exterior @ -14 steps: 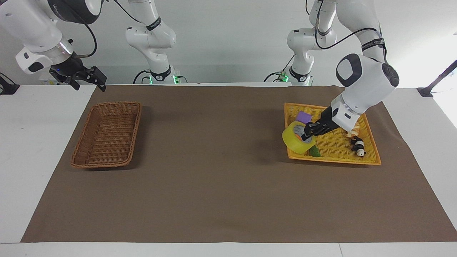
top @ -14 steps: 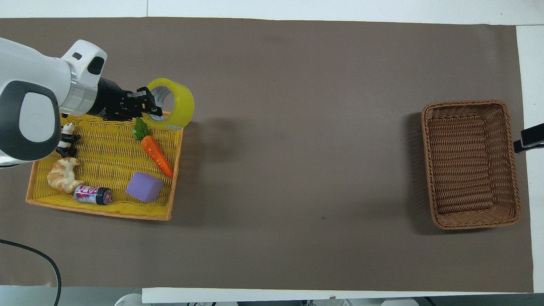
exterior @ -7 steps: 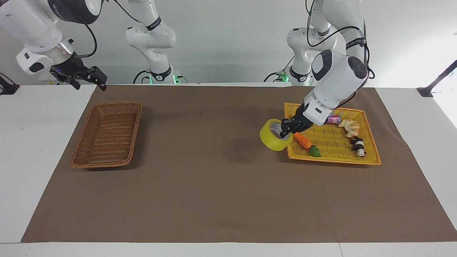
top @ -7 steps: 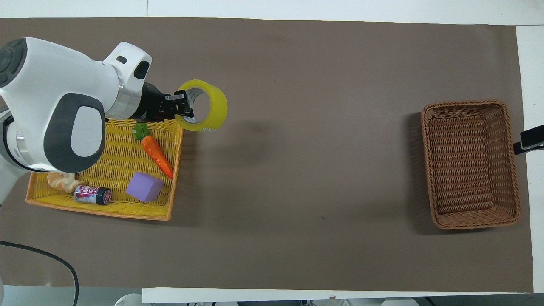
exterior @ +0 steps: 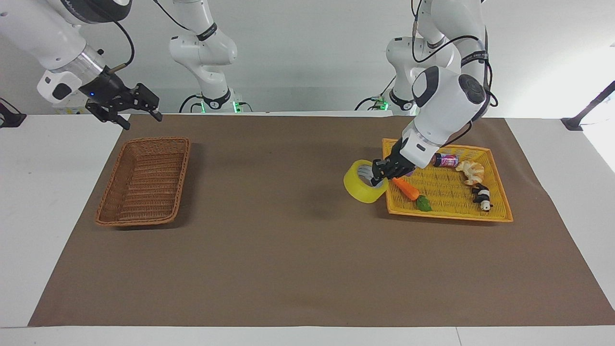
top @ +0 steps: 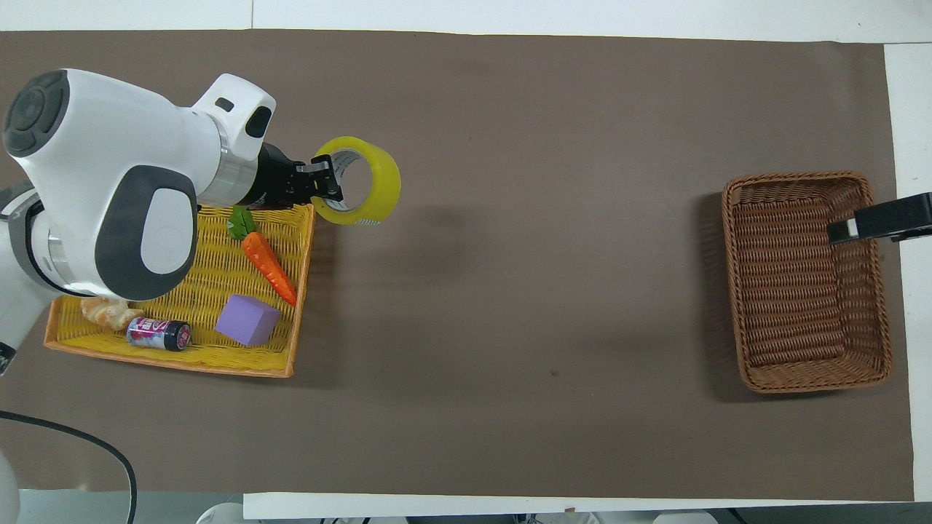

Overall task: Move tape to another basket
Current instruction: 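Hold the tape up with the left gripper while the right gripper reaches it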

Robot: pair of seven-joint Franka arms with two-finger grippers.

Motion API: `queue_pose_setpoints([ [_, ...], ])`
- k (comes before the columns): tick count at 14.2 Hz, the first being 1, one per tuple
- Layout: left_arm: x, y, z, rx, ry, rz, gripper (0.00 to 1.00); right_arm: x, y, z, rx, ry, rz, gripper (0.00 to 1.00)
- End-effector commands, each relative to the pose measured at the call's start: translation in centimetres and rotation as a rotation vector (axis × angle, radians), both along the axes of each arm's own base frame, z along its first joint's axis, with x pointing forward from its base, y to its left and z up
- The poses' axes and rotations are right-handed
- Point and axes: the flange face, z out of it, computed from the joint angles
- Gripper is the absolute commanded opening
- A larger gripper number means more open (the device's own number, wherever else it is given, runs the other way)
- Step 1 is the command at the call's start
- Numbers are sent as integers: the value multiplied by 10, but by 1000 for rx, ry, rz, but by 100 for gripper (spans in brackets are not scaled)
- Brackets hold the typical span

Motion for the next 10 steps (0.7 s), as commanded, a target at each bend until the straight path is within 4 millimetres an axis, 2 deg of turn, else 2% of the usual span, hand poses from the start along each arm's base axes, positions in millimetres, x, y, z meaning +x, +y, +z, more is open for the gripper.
queue_pose_setpoints([
  [1, 0, -10, 4, 4, -24, 14, 0, 2, 19, -13, 157, -53, -9, 100],
  [4, -4, -20, 6, 0, -34, 4, 0, 16, 60, -30, 345, -93, -34, 100],
  [6, -6, -25, 6, -1, -36, 0, 0, 26, 108, -45, 480, -117, -43, 100],
  [10, -16, -43, 7, -2, -31, -22, 0, 42, 209, -81, 616, -176, 0, 100],
])
